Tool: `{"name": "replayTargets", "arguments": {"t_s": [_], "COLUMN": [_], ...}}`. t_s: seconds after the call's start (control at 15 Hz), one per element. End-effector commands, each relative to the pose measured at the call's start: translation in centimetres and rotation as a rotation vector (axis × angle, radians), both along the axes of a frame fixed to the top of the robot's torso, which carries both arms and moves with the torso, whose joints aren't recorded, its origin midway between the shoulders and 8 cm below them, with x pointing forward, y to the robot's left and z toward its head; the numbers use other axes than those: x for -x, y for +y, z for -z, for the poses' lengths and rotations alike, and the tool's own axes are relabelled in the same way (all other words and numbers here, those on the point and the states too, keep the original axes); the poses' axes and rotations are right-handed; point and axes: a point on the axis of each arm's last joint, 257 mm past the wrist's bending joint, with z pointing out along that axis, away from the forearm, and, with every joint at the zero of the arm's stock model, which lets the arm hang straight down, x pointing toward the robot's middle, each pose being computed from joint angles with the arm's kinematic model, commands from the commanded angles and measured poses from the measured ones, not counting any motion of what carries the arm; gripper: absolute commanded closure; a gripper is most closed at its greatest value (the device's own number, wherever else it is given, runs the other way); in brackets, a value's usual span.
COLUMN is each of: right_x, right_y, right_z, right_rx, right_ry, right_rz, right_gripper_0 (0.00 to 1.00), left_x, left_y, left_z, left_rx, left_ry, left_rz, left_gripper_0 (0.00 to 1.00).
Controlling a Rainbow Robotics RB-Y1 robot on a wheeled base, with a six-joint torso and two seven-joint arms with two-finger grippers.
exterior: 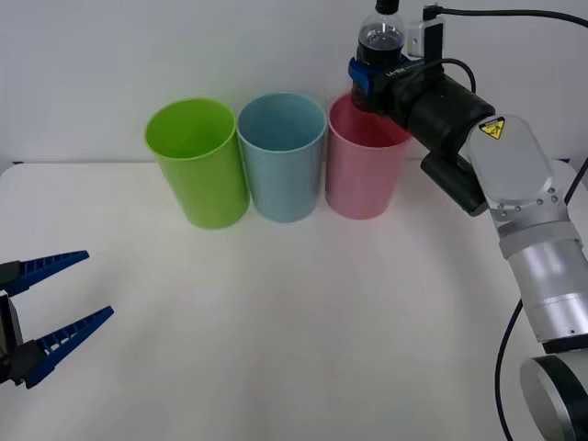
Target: Grasp the object on the table and drop it into the matching bin: aluminum can to the light blue bin, PET bottle to the pink bin.
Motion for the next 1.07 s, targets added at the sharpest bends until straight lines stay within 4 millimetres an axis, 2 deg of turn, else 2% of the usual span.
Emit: {"name": "replayTargets", "arguments": {"t_s": [0.07, 0.4, 0.47, 0.53, 0.6, 0.67, 0.8, 1.07], "right_x": [-0.15, -0.12, -0.10, -0.12, -0.13, -0.13, -0.16, -0.16], "right_y": [-0.14, -0.24, -0.20, -0.28, -0.35, -0.50, -0.83, -0.93], "right_z": [0.51, 0.87, 0.97, 0.96, 0.95, 1.15, 1.19, 1.09], "right_rx": [0.004, 0.014, 0.015, 0.020, 0.023, 0.027, 0.032, 0.025], "right_ry": [0.009, 0.012, 0.012, 0.010, 0.009, 0.010, 0.010, 0.010], "right_rz": [0.004, 0.006, 0.006, 0.007, 0.009, 0.011, 0.015, 0.014], "right_gripper_0": [1.00, 1.00, 0.87, 0.45, 0.18, 0.07, 0.00, 0.00], "left_x": [0.00, 0.00, 0.00, 0.00, 0.00, 0.00, 0.00, 0.00], "left_y": [0.00, 0.00, 0.00, 0.00, 0.00, 0.00, 0.00, 0.00], "left_z": [0.00, 0.00, 0.00, 0.00, 0.00, 0.00, 0.00, 0.00], "left_rx": [0.000, 0.000, 0.000, 0.000, 0.000, 0.000, 0.000, 0.000], "left_ry": [0.000, 0.000, 0.000, 0.000, 0.000, 0.000, 0.000, 0.000], "left_rz": [0.000, 0.000, 0.000, 0.000, 0.000, 0.000, 0.000, 0.000], "left_gripper_0": [0.00, 0.00, 0.00, 0.00, 0.00, 0.00, 0.00, 0.00]}}
